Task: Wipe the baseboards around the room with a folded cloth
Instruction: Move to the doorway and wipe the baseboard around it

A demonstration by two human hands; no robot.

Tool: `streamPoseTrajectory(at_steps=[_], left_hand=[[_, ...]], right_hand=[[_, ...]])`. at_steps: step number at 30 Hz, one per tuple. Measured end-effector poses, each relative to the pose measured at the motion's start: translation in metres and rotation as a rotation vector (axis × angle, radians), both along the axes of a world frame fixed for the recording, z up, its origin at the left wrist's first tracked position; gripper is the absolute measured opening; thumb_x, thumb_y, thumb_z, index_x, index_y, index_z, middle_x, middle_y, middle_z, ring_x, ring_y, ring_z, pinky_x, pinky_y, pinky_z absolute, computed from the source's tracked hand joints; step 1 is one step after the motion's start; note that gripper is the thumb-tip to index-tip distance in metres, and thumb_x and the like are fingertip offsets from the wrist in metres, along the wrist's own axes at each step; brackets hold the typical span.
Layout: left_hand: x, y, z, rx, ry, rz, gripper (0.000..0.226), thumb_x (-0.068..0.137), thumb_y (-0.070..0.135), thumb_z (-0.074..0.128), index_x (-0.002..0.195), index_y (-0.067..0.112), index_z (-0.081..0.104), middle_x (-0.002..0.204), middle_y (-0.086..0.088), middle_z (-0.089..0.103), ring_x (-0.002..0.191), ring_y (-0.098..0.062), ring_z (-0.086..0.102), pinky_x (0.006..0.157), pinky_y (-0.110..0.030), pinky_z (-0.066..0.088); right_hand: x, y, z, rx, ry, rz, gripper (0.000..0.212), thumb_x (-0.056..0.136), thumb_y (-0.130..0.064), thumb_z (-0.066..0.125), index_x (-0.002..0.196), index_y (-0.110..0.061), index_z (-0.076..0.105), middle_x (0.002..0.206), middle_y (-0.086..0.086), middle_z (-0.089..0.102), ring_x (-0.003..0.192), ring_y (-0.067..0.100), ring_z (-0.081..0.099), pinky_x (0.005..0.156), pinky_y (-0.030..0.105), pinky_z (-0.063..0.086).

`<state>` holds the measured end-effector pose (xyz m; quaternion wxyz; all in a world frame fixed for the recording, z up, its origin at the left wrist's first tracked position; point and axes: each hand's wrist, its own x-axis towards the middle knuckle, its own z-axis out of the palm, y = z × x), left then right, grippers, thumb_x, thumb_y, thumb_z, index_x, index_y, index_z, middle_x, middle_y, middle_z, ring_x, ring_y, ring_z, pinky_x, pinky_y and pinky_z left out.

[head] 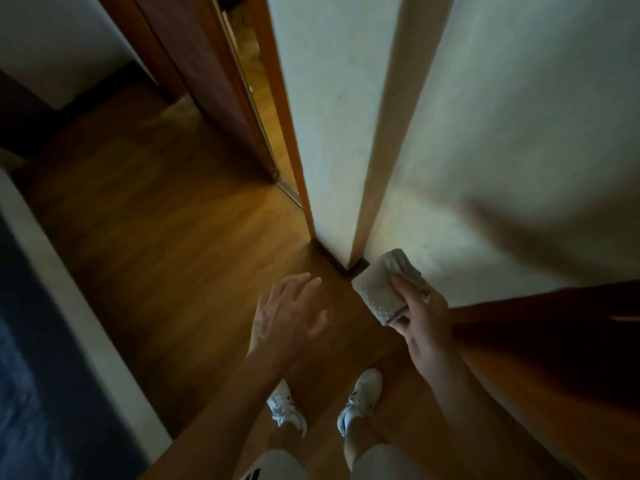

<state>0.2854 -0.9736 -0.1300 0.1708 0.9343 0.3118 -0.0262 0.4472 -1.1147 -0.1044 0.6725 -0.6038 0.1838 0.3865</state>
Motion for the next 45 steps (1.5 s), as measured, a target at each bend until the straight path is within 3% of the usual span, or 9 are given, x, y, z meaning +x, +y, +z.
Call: streamPoseTrajectory(at_steps=[3, 5, 8, 16, 27, 33, 37, 41, 45], left_hand=[[-0.021, 0.024, -0.019, -0.025, -0.020, 0.033, 0.059, 0.087, 0.057, 0.042, 0.135, 0.027, 0.057, 0.139, 0.002, 0.057, 0.127, -0.022, 0.053, 0.094, -0.051, 0.052], [-0.031, 0.041, -0.041, -0.025, -0.036, 0.043, 0.056, 0.086, 0.054, 0.052, 0.133, 0.025, 0.060, 0.136, 0.000, 0.060, 0.124, -0.025, 0.057, 0.092, -0.053, 0.052], [-0.047, 0.066, -0.087, -0.016, -0.061, 0.050, 0.055, 0.083, 0.047, 0.067, 0.133, 0.024, 0.060, 0.135, -0.001, 0.061, 0.123, -0.026, 0.057, 0.093, -0.053, 0.050], [-0.063, 0.100, -0.290, -0.105, -0.033, 0.078, 0.060, 0.083, 0.054, 0.045, 0.130, 0.022, 0.064, 0.133, -0.002, 0.062, 0.121, -0.027, 0.059, 0.099, -0.053, 0.048], [-0.047, 0.131, -0.603, -0.221, 0.174, 0.026, 0.063, 0.096, 0.058, 0.050, 0.152, 0.035, 0.036, 0.158, 0.008, 0.033, 0.145, -0.015, 0.030, 0.118, -0.043, 0.032], [-0.037, 0.176, -0.723, -0.154, 0.237, -0.034, 0.065, 0.096, 0.054, 0.054, 0.154, 0.035, 0.034, 0.167, 0.004, 0.015, 0.151, -0.020, 0.018, 0.121, -0.047, 0.024], [-0.042, 0.199, -0.780, -0.158, 0.258, -0.048, 0.069, 0.099, 0.057, 0.045, 0.159, 0.044, 0.012, 0.170, 0.007, -0.004, 0.156, -0.018, 0.001, 0.126, -0.045, 0.009], [-0.048, 0.214, -0.816, -0.110, 0.199, -0.068, 0.062, 0.098, 0.060, 0.020, 0.159, 0.046, 0.013, 0.170, 0.007, 0.005, 0.156, -0.016, 0.000, 0.126, -0.045, 0.004], [-0.049, 0.216, -0.839, 0.004, 0.189, -0.065, 0.060, 0.099, 0.055, 0.024, 0.158, 0.043, 0.023, 0.168, 0.003, 0.019, 0.154, -0.022, 0.016, 0.122, -0.047, 0.012]], right_hand=[[-0.018, 0.022, -0.022, 0.001, 0.006, 0.031, 0.059, 0.065, -0.023, 0.080, 0.120, -0.011, 0.063, 0.115, 0.011, 0.069, 0.105, 0.030, 0.067, 0.069, 0.041, 0.060], [-0.028, 0.037, -0.045, -0.005, 0.020, 0.035, 0.066, 0.061, -0.026, 0.082, 0.122, -0.013, 0.063, 0.117, 0.010, 0.070, 0.107, 0.029, 0.068, 0.073, 0.041, 0.060], [-0.044, 0.062, -0.093, -0.041, 0.058, 0.033, 0.065, 0.059, -0.029, 0.086, 0.119, -0.013, 0.065, 0.116, 0.011, 0.071, 0.107, 0.028, 0.069, 0.078, 0.041, 0.060], [-0.065, 0.107, -0.294, -0.109, 0.098, 0.059, 0.057, 0.062, -0.028, 0.085, 0.115, -0.014, 0.067, 0.112, 0.011, 0.072, 0.102, 0.026, 0.071, 0.074, 0.039, 0.060], [-0.038, 0.141, -0.607, -0.182, -0.039, 0.179, 0.029, 0.082, -0.015, 0.079, 0.108, -0.018, 0.066, 0.111, 0.004, 0.069, 0.101, 0.018, 0.068, 0.073, 0.031, 0.060], [-0.011, 0.172, -0.732, -0.174, -0.199, 0.266, 0.031, 0.084, -0.021, 0.079, 0.113, -0.026, 0.069, 0.114, -0.002, 0.070, 0.104, 0.015, 0.069, 0.085, 0.037, 0.060], [0.006, 0.203, -0.785, -0.226, -0.329, 0.285, 0.032, 0.082, -0.031, 0.081, 0.111, -0.030, 0.069, 0.114, -0.007, 0.070, 0.107, 0.012, 0.067, 0.092, 0.041, 0.057], [0.014, 0.232, -0.807, -0.345, -0.625, 0.333, 0.015, 0.087, -0.035, 0.075, 0.100, -0.038, 0.068, 0.095, -0.020, 0.068, 0.092, -0.008, 0.063, 0.084, 0.020, 0.054], [0.018, 0.252, -0.830, -0.418, -0.862, 0.289, 0.013, 0.089, -0.027, 0.071, 0.102, -0.030, 0.070, 0.084, -0.024, 0.063, 0.083, -0.015, 0.060, 0.072, 0.003, 0.047]])
